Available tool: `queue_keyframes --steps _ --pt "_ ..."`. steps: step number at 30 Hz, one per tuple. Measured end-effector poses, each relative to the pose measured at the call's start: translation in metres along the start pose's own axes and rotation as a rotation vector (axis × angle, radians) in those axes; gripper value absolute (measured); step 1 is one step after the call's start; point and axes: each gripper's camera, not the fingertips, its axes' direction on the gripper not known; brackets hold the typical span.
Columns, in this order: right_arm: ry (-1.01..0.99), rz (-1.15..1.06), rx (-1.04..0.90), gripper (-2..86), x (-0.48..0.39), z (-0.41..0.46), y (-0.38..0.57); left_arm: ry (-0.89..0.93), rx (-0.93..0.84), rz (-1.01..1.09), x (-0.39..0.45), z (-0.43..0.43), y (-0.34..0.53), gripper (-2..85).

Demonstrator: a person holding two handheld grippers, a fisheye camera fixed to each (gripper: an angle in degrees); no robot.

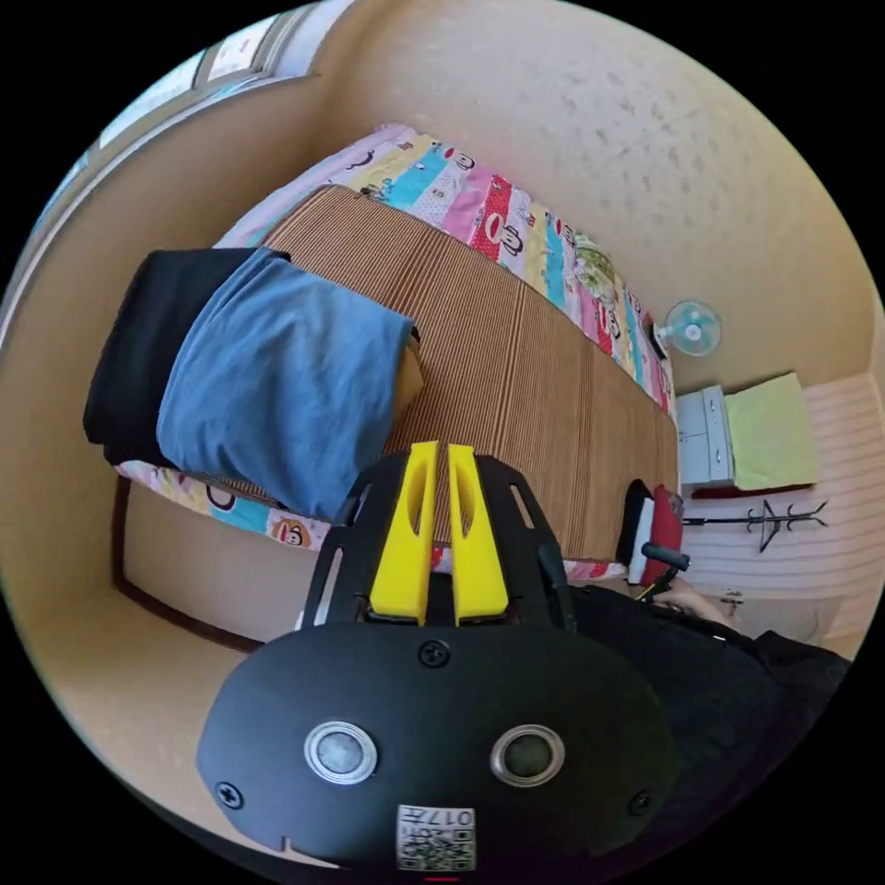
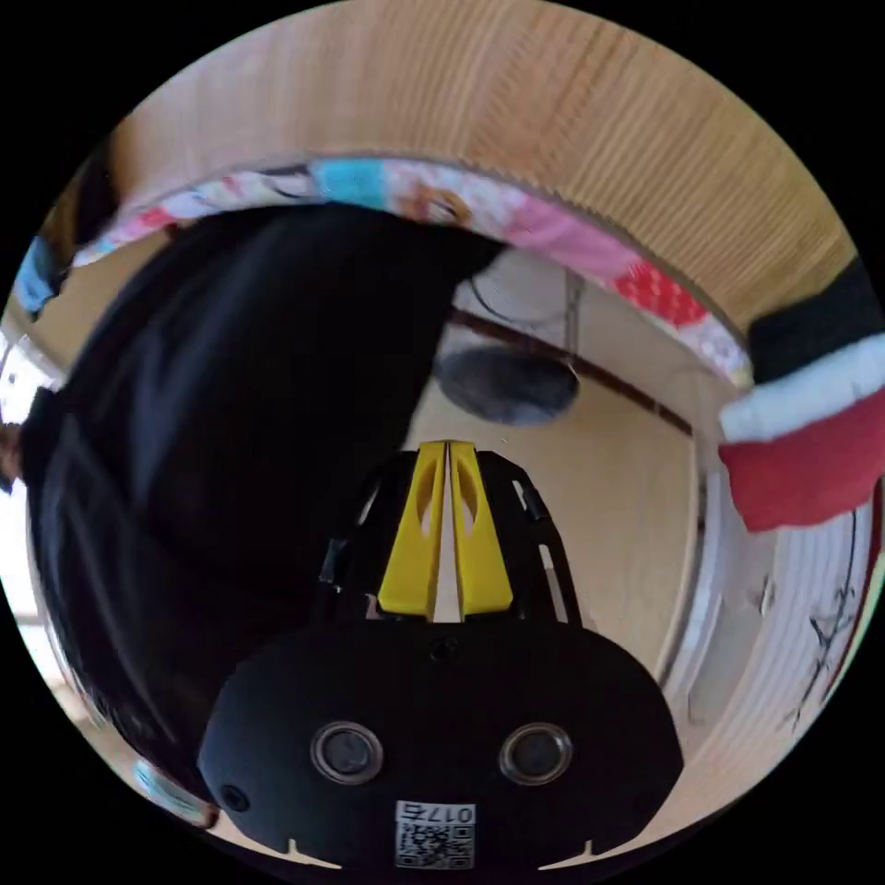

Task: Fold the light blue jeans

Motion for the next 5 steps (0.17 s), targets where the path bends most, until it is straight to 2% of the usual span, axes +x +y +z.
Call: queue_keyframes --steps 2,3,5 --pt "0.104 0.106 -0.248 1.4 0.033 0.071 -0.012 -0.169 -0.012 0.105 0.045 0.001 -0.014 -0.1" --pt "0.139 0.143 -0.355 1.4 0.05 0.111 -0.009 -0.19 -0.011 0.119 0.055 0.001 -0.015 -0.2" --pt "0.116 0.168 -0.387 1.0 0.069 0.151 0.0 -0.135 -0.005 0.152 0.087 0.006 -0.019 -0.4"
